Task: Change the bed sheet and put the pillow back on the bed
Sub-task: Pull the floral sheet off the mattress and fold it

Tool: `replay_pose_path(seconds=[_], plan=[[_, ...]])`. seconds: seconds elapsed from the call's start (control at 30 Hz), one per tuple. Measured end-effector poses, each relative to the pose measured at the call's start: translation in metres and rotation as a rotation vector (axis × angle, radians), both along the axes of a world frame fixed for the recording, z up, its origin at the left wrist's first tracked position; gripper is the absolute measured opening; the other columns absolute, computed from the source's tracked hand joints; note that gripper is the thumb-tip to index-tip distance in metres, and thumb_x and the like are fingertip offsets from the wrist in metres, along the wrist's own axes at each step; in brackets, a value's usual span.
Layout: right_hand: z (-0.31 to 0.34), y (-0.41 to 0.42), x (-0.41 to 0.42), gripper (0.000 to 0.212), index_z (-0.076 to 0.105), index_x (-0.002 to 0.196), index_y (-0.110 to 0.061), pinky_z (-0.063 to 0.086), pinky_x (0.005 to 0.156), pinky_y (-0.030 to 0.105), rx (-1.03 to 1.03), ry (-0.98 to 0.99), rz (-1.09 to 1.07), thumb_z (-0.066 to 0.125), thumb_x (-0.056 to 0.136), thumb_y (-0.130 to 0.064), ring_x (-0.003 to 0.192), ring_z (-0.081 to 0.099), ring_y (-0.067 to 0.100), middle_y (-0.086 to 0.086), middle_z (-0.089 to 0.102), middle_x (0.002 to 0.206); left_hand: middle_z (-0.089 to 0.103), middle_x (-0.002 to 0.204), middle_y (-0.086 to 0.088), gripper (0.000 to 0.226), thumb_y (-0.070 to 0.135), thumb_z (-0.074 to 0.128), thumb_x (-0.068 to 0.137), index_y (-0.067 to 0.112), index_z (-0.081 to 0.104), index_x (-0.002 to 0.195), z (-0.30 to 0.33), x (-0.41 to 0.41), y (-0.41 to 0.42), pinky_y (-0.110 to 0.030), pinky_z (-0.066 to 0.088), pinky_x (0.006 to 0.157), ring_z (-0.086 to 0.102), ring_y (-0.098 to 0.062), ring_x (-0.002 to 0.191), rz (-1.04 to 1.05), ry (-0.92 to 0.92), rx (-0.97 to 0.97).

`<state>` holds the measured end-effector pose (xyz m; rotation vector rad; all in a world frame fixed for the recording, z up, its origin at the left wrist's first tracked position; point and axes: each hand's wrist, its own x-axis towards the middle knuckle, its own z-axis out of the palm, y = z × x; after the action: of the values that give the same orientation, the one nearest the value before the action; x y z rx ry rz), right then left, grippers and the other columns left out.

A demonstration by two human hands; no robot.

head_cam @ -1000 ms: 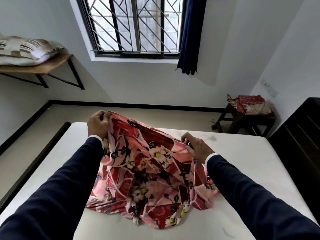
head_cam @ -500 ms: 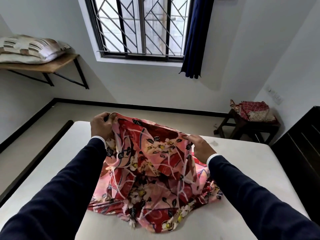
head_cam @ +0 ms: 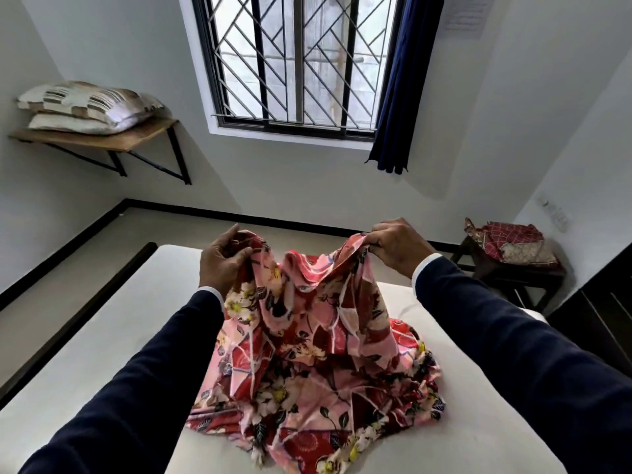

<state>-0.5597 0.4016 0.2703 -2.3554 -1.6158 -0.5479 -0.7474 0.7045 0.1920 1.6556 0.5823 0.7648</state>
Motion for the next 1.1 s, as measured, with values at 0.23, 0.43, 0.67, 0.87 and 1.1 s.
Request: replay_pose_path(seconds=[0.23,0.43,0.67,0.87,1.1], plan=[[0.017,0.013,-0.007,0.016,0.077,0.095,-0.015,0.046,0.081,0.032,-0.278,0.141,-0.148,0.064,0.089,-0.022,0.088,0.069,0.029,0.006,0.076,0.091,0.068,0.123,-0.011,0.08,-0.007,0.077,0.079,0.012,0.044,0.149,-0.005,-0.028,-0.05,-0.034,0.057,0.095,0.07,-0.011,0.107,-0.115,0.002,-0.044],[0.017,0.022,-0.023,0.017,0.077,0.094,-0.015,0.04,0.073,0.023,-0.244,0.305,-0.129,0.064,0.088,-0.025,0.084,0.067,0.023,0.002,0.075,0.09,0.053,0.138,-0.01,0.121,0.032,0.09,0.063,0.029,0.016,0.159,-0.018,-0.02,-0.111,-0.031,0.061,0.084,0.066,-0.011,0.107,-0.308,0.128,-0.019],[0.024,0.034,-0.047,0.017,0.071,0.074,-0.018,0.033,0.056,0.017,-0.09,0.34,-0.079,0.065,0.085,-0.029,0.063,0.055,0.015,-0.003,0.063,0.067,0.024,0.164,0.0,0.136,0.056,0.092,0.055,0.036,0.006,0.158,-0.026,0.008,-0.17,-0.044,0.039,0.117,0.036,-0.018,0.146,-0.309,0.162,-0.032],[0.026,0.031,-0.052,0.018,0.076,0.082,-0.013,0.05,0.065,0.026,-0.039,0.395,-0.081,0.066,0.084,-0.029,0.068,0.063,0.017,0.001,0.071,0.076,0.033,0.158,-0.005,0.116,0.025,0.076,0.065,0.033,0.009,0.159,-0.027,0.018,-0.169,-0.048,0.037,0.117,0.035,-0.022,0.146,-0.263,0.215,0.024],[0.035,0.018,-0.043,0.017,0.079,0.089,-0.011,0.052,0.068,0.028,0.024,0.484,-0.107,0.068,0.086,-0.022,0.072,0.065,0.019,0.004,0.074,0.08,0.033,0.158,-0.008,0.118,0.004,0.076,0.071,0.038,0.005,0.16,-0.042,0.0,-0.148,-0.039,0.056,0.097,0.052,-0.024,0.134,-0.405,0.254,0.007]])
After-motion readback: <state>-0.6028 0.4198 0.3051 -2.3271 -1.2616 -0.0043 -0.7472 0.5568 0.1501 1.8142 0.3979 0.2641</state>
